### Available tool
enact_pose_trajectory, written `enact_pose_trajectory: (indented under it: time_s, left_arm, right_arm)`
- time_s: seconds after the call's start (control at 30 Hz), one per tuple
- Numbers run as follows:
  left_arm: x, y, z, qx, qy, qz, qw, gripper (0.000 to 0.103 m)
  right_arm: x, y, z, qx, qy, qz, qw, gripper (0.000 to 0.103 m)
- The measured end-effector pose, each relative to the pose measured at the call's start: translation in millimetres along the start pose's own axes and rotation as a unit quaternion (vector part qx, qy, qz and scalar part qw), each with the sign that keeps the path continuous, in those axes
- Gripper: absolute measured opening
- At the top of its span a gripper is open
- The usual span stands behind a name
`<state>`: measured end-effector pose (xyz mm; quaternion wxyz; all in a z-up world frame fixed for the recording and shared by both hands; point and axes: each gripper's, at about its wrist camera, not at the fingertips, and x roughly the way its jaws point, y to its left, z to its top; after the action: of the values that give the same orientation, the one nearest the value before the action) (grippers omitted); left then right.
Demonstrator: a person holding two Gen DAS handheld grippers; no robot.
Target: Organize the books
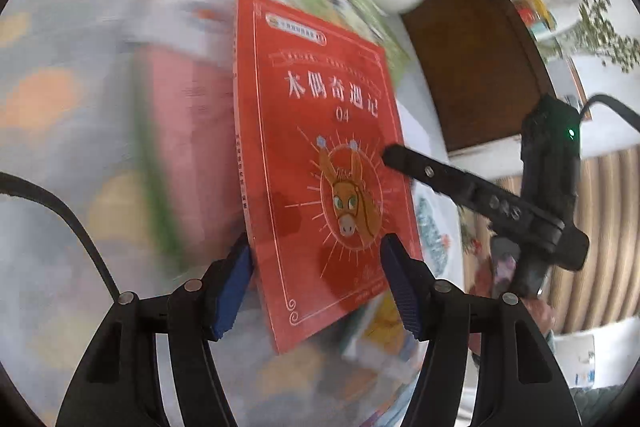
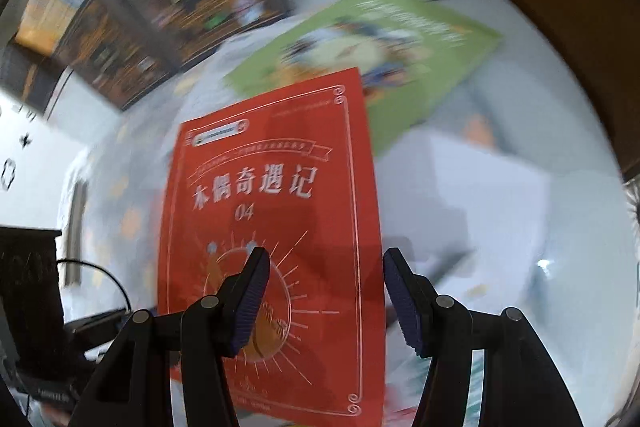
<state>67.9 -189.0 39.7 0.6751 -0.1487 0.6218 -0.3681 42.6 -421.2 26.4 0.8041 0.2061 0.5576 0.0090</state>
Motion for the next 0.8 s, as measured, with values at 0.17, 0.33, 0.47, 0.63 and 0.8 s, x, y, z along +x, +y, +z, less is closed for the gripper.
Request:
enact_pose_trajectory:
  time_s: [0.17, 0.33, 0.47, 0.63, 0.8]
  left_arm:
    - [-53.1, 47.0, -44.5, -0.051, -0.032, 0.034, 0.9976, 0.061]
    - [-107.1, 97.8, -106.7, -0.127, -0.081, 0.071, 0.9860, 0.061]
    - [-132.7, 130.8, -147.5, -0.188, -0.119, 0.081, 0.9714, 0.061]
    - [-141.8, 139.3, -180.5, -0.214, -0.140, 0.110, 0.9606, 0.061]
    - [-134.5, 133.1, -197.6, -0.212, -0.150, 0.101, 0.9603, 0.059]
  right_arm:
    - [15.4, 74.2, -33.3, -0.052, 0.028, 0.041, 0.997, 0.058]
    - [41.9, 149.2, -81.3, -0.118, 0.079, 0.090, 0.986, 0.058]
    - [54.3, 184.3, -113.8, -0.161, 0.107, 0.107, 0.975, 0.058]
    - [46.5, 183.5, -130.2, -0.172, 0.093, 0.089, 0.977, 0.051]
    - [40.0, 170.8, -156.2, -0.167, 0.078, 0.086, 0.979, 0.035]
